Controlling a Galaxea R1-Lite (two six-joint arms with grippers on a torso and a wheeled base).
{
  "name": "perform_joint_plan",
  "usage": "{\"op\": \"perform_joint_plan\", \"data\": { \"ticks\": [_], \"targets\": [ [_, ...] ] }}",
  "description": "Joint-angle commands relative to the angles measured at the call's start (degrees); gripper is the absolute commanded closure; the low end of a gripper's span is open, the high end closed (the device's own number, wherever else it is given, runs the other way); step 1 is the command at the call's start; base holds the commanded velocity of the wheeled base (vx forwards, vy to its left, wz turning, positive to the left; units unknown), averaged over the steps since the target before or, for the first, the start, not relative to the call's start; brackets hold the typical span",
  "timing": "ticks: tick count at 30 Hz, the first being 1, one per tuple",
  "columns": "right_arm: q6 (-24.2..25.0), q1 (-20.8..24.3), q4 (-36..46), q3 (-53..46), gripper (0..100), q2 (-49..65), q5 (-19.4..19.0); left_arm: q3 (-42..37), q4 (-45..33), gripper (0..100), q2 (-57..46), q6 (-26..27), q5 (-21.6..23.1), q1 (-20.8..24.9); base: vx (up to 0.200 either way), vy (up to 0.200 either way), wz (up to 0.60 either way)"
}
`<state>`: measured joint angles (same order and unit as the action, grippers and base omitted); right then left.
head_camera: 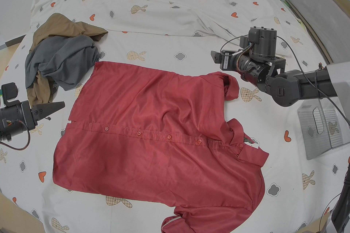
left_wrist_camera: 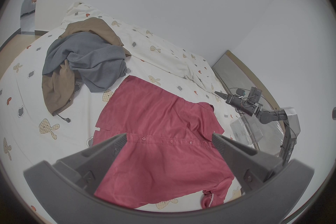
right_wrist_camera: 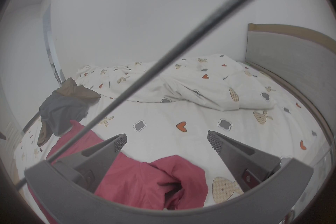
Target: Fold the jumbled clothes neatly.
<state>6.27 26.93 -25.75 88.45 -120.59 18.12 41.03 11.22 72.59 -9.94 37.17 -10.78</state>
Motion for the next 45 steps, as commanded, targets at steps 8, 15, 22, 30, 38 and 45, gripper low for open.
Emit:
{"op": "perform_joint_plan", "data": {
  "ticks": [8, 15, 22, 30, 38, 45],
  "targets": [
    [19.3, -1.9, 14.3, -1.7, 0, 2.4, -14.9, 0.0, 0.0, 0, -0.1, -0.1, 0.0, 0.1, 0.0, 0.0, 0.0],
    [29.2, -5.8, 22.3, 7.1, 0, 2.5, -26.6, 0.0, 0.1, 0, -0.1, -0.1, 0.0, 0.1, 0.0, 0.0, 0.0],
    [30.2, -6.6, 25.2, 10.4, 0, -1.6, -28.3, 0.0, 0.1, 0, 0.0, -0.1, 0.0, 0.1, 0.0, 0.0, 0.0],
    [30.3, -5.8, 27.3, 12.2, 0, -3.2, -28.7, 0.0, 0.0, 0, 0.2, -0.1, 0.0, 0.1, 0.0, 0.0, 0.0],
    [30.4, -5.4, 28.3, 12.6, 0, -3.2, -29.5, 0.0, 0.1, 0, 0.2, -0.1, 0.0, 0.1, 0.0, 0.0, 0.0],
    [30.4, -5.0, 28.4, 13.7, 0, -6.8, -29.5, 0.0, 0.1, 0, 0.2, -0.1, 0.0, 0.1, 0.0, 0.0, 0.0]
  ]
}}
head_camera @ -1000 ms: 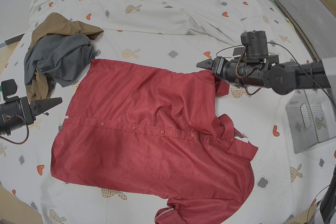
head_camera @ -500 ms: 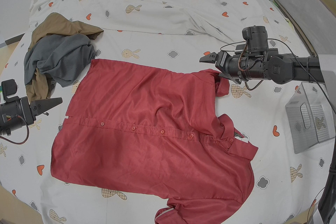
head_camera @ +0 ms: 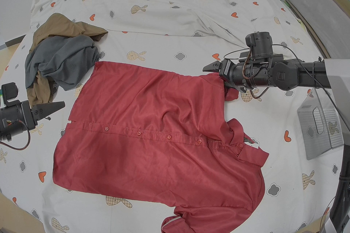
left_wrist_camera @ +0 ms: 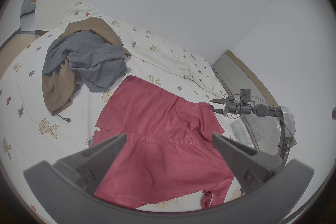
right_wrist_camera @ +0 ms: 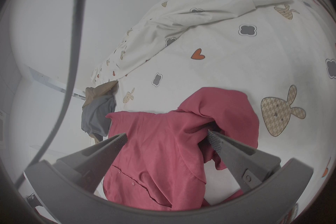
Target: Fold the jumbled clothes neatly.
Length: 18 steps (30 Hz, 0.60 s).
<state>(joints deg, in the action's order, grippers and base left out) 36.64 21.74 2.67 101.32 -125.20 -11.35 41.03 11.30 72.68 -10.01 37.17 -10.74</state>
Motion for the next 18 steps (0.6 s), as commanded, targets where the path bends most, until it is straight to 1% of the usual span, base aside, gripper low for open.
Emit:
{"op": "perform_joint_plan", "data": {
  "ticks": [1, 4, 8, 10, 11, 16, 17, 18],
  "targets": [
    [0.1, 0.1, 0.1, 2.1, 0, -3.8, 0.0, 0.0, -0.1, 0, 0.1, 0.0, 0.0, 0.0, 0.0, 0.0, 0.0],
    [1.1, 0.1, 0.1, 4.6, 0, -5.9, 0.3, 0.0, -0.1, 0, 0.1, 0.0, 0.0, 0.0, 0.0, 0.0, 0.0],
    [3.5, 0.1, 0.0, 7.5, 0, -6.6, 0.3, 0.0, 0.0, 0, 0.2, 0.0, 0.0, 0.0, 0.0, 0.0, 0.0],
    [3.6, 0.1, 0.0, 8.1, 0, -6.6, 0.3, 0.0, 0.0, 0, 0.3, 0.0, 0.0, 0.0, 0.0, 0.0, 0.0],
    [3.6, 0.2, 0.0, 8.5, 100, -6.6, 0.3, 0.0, 0.0, 0, 0.3, 0.0, 0.0, 0.0, 0.0, 0.0, 0.0],
    [3.6, 0.9, -0.2, 8.5, 100, -6.4, 0.2, 0.0, 0.0, 0, 0.3, 0.0, 0.0, 0.1, 0.0, 0.0, 0.0],
    [3.5, 3.2, -0.2, 8.0, 100, -5.8, 0.5, 0.0, 0.0, 0, 0.3, 0.0, 0.0, 0.0, 0.0, 0.0, 0.0],
    [3.5, 3.9, -0.2, 8.0, 100, -5.5, 0.6, 0.0, -0.1, 0, 0.4, 0.1, 0.0, 0.0, 0.0, 0.0, 0.0]
  ]
}}
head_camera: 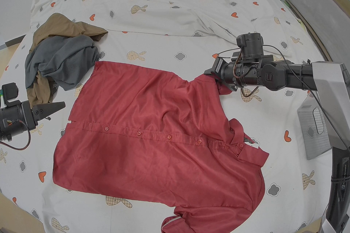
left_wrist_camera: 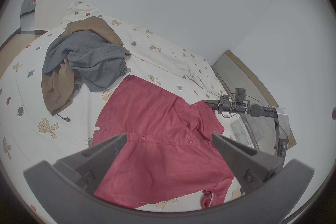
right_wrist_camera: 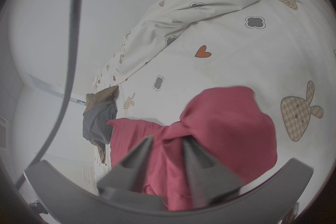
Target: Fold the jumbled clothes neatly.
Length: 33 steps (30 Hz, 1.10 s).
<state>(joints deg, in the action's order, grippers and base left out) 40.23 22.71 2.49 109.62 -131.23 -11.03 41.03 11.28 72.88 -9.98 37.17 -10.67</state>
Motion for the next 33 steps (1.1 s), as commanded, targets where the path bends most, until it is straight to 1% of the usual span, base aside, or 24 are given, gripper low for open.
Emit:
{"op": "perform_joint_plan", "data": {
  "ticks": [1, 3, 4, 6, 7, 8, 10, 11, 12, 14, 16, 18, 19, 20, 21, 23, 25, 31, 32, 33],
  "targets": [
    [-0.1, 3.9, 0.1, -0.5, 100, 1.2, 0.5, -0.1, 0.1, 0, 0.2, 0.0, 0.0, -0.1, 0.0, 0.0, 0.0],
    [-0.2, 6.5, 0.1, -1.8, 100, 2.9, 0.9, -0.1, 0.1, 0, 0.2, 0.0, 0.0, -0.1, 0.0, 0.0, 0.0],
    [-0.2, 6.8, 0.1, -2.0, 100, 3.3, 1.0, -0.1, 0.1, 0, 0.2, 0.1, 0.0, -0.1, 0.0, 0.0, 0.0],
    [-0.6, 11.1, -0.2, -5.8, 100, 6.1, 1.3, -0.2, 0.1, 0, 0.1, 0.1, 0.0, -0.1, 0.0, 0.0, 0.0],
    [-0.6, 11.6, -0.2, -6.3, 100, 6.3, 1.3, -0.2, 0.1, 0, 0.1, 0.1, 0.0, -0.1, 0.0, 0.0, 0.0],
    [-0.6, 14.6, -0.3, -9.1, 100, 7.7, 1.3, -0.2, 0.1, 0, 0.2, 0.1, 0.0, -0.1, 0.0, 0.0, 0.0],
    [-0.8, 17.2, -0.6, -12.1, 100, 8.9, 1.4, -0.2, 0.1, 0, 0.2, 0.1, 0.0, -0.1, 0.0, 0.0, 0.0],
    [-1.3, 19.7, -0.6, -15.0, 100, 9.9, 1.4, -0.3, 0.1, 0, 0.2, 0.1, 0.0, -0.1, 0.0, 0.0, 0.0],
    [-1.8, 21.1, -0.6, -16.7, 100, 10.5, 1.4, -0.3, 0.1, 0, 0.2, 0.1, 0.0, -0.1, 0.0, 0.0, 0.0],
    [-4.8, 23.4, -0.7, -20.5, 100, 11.1, 1.5, -0.3, 0.1, 0, 0.2, 0.1, 0.0, 0.0, 0.0, 0.0, 0.0],
    [-9.3, 24.3, -0.7, -23.1, 100, 10.8, 3.5, -0.3, 0.1, 0, 0.2, 0.1, 0.0, -0.1, 0.0, 0.0, 0.0],
    [-13.4, 24.5, -0.9, -24.2, 100, 10.3, 7.1, -0.3, 0.1, 0, 0.2, 0.1, 0.0, -0.1, 0.0, 0.0, 0.0],
    [-15.3, 24.5, -1.4, -24.6, 100, 9.8, 9.7, -0.3, 0.1, 0, 0.2, 0.1, 0.0, -0.1, 0.0, 0.0, 0.0],
    [-15.5, 24.5, -1.4, -24.6, 100, 9.6, 10.0, -0.3, 0.1, 0, 0.2, 0.1, 0.0, 0.0, 0.0, 0.0, 0.0],
    [-17.1, 24.6, -2.2, -25.2, 100, 8.0, 13.2, -0.2, 0.1, 0, 0.2, 0.1, 0.0, -0.1, 0.0, 0.0, 0.0],
    [-18.3, 24.7, -3.3, -25.9, 100, 6.7, 15.8, -0.3, 0.1, 0, 0.2, 0.1, 0.0, -0.1, 0.0, 0.0, 0.0],
    [-19.1, 24.9, -3.6, -26.8, 100, 6.4, 16.7, -0.3, 0.1, 0, 0.2, 0.1, 0.0, -0.1, 0.0, 0.0, 0.0],
    [-19.4, 25.0, -3.3, -27.5, 100, 7.3, 16.5, -0.3, 0.6, 0, 0.2, 0.0, 0.0, -0.1, 0.0, 0.0, 0.0],
    [-19.5, 25.0, -3.4, -27.5, 0, 7.4, 16.4, -0.3, 0.8, 0, 0.2, 0.0, 0.0, -0.1, 0.0, 0.0, 0.0],
    [-19.4, 25.6, -3.4, -27.6, 0, 7.6, 16.2, -0.4, 0.9, 0, 0.2, 0.0, 0.0, -0.1, 0.0, 0.0, 0.0]
  ]
}}
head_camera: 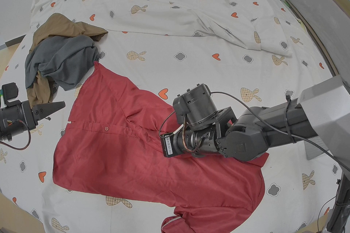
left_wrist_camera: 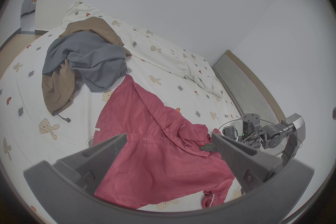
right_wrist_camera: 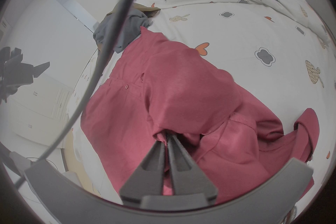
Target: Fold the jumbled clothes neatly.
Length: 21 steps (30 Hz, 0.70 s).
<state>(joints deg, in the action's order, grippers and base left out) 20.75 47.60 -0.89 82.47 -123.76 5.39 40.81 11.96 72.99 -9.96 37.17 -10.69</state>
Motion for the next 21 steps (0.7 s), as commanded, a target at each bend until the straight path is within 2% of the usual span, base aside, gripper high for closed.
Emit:
{"op": "perform_joint_plan", "data": {
  "ticks": [1, 3, 6, 9, 10, 17, 21],
  "targets": [
    [0.3, 1.0, 0.0, -0.5, 0, 0.4, -0.3, -0.2, 0.1, 0, 0.1, -0.1, 0.0, 0.0, 0.0, 0.0, 0.0],
    [0.5, 1.5, 0.1, -0.8, 0, 1.9, -0.6, -0.2, 0.1, 0, 0.1, -0.1, 0.0, 0.0, 0.0, 0.0, 0.0],
    [0.7, 2.8, -0.3, -4.4, 0, 6.4, -4.2, -0.2, 0.1, 0, 0.1, -0.1, 0.0, 0.0, 0.0, 0.0, 0.0],
    [0.7, 2.8, -0.3, -5.5, 0, 8.7, -6.1, -0.2, 0.1, 0, 0.1, -0.1, 0.0, 0.0, 0.0, 0.0, 0.0],
    [0.6, 2.3, -0.3, -6.8, 0, 10.5, -7.1, -0.2, 0.1, 0, 0.1, -0.1, 0.0, 0.0, 0.0, 0.0, 0.0],
    [0.6, -5.2, -0.4, -5.1, 0, 9.9, -7.1, -0.2, 0.2, 0, 0.0, -0.1, 0.0, 0.0, 0.0, 0.0, 0.0],
    [1.4, -9.4, -0.4, -0.2, 0, 3.4, -7.2, -0.2, 0.2, 0, 0.0, -0.1, 0.0, 0.0, 0.0, 0.0, 0.0]
  ]
}}
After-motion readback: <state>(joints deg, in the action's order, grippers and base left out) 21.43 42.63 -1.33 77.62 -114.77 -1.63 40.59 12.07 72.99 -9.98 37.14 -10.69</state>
